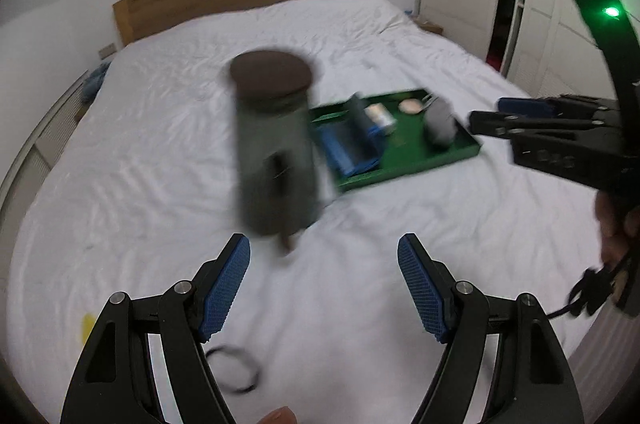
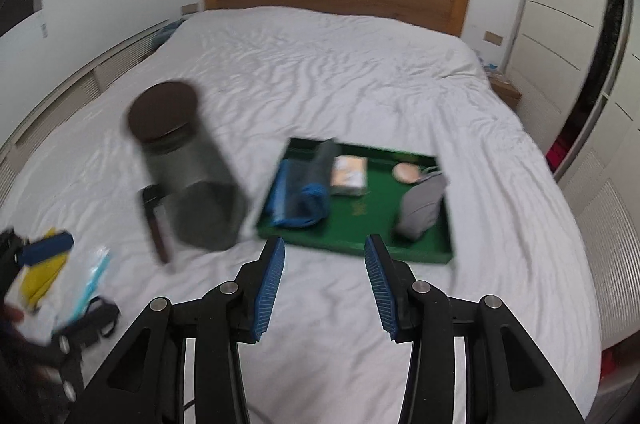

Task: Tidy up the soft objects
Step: 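Open both tools and withdraw them from the tray toward the yellow towel and zip bag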

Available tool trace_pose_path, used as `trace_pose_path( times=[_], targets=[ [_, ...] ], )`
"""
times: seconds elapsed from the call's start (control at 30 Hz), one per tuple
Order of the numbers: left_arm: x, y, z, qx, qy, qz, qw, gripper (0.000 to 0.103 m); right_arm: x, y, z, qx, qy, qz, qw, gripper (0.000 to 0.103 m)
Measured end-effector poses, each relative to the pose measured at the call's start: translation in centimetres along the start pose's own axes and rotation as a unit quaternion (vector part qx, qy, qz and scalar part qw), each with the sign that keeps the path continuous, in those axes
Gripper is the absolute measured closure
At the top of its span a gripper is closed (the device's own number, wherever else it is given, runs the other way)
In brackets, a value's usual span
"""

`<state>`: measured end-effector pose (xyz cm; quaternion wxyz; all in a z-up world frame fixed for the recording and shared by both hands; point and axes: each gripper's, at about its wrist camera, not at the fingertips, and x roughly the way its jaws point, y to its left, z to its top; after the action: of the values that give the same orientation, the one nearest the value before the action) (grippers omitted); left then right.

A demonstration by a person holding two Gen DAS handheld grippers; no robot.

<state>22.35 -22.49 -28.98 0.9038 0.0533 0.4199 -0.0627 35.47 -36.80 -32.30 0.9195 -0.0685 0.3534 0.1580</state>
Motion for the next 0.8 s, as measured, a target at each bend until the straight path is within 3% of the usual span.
trace_pose_path(
  times=[0.4,0.57,0.8],
  targets=[
    [-2.6,12.1,-11.0,0.034,0.088,0.055,0.994,0.032,-1.2,14.7,-4.0,-0.034,0.051,0.077,0.995,0.061],
    [-2.2,14.7,-15.3,0.043,0.127,0.047,0.9898,0.032,0.1,20.8,-6.9,-0.05,0.087,0.116,0.988,0.059],
    [-1.0,16.5,-18.8,0.038,0.163,0.021,0.9857,0.032,3.9,24.7,-8.9,-0.072,0.118,0.144,0.98,0.057]
  ],
)
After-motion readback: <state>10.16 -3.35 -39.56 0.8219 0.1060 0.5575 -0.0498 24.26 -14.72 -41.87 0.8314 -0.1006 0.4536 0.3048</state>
